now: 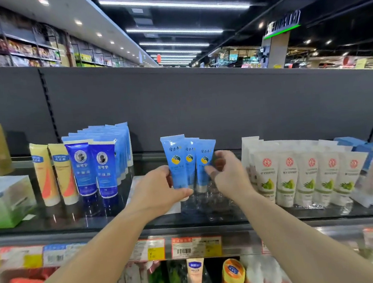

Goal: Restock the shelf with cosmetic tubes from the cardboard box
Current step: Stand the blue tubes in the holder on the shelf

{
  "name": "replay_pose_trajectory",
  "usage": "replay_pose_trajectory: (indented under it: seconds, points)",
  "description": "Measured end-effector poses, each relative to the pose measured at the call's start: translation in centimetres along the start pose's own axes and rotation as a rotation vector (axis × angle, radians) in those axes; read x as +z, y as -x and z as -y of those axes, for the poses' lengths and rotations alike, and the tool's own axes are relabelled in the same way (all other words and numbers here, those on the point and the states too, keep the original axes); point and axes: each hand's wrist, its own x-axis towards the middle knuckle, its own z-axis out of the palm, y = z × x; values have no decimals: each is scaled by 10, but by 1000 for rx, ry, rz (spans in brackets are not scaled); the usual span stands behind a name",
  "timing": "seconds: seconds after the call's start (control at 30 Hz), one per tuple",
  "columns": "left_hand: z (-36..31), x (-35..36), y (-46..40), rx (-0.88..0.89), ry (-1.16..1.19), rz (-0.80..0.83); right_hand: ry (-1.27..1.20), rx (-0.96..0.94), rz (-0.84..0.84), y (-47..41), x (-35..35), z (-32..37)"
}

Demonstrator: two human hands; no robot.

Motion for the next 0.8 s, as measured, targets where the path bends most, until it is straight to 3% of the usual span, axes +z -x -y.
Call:
replay_pose_trajectory:
  seconds: [0.07,0.17,0.27,0.4,0.5,0.6,0.8]
  points:
    - [-3,2,-2,16,-9,-3,-100,-80,-133,9,-9,7]
    - [-13,9,-7,46,-47,11,-221,-86,116,24,-16,18]
    - [-21,19,-11,120,-93,4,-56,-50,253,31,-14,21]
    - [-22,23,-14,176,-214,6,12,-53,107,23,-20,12]
    - [-14,21,-12,217,-450,153,84,-24,-31,16,-27,4]
    - [-8,23,-8,275,-568,263,159,23,-30,13,-23,-2]
    - [-4,25,-9,300,-569,278,171,44,41,7,-11,-4]
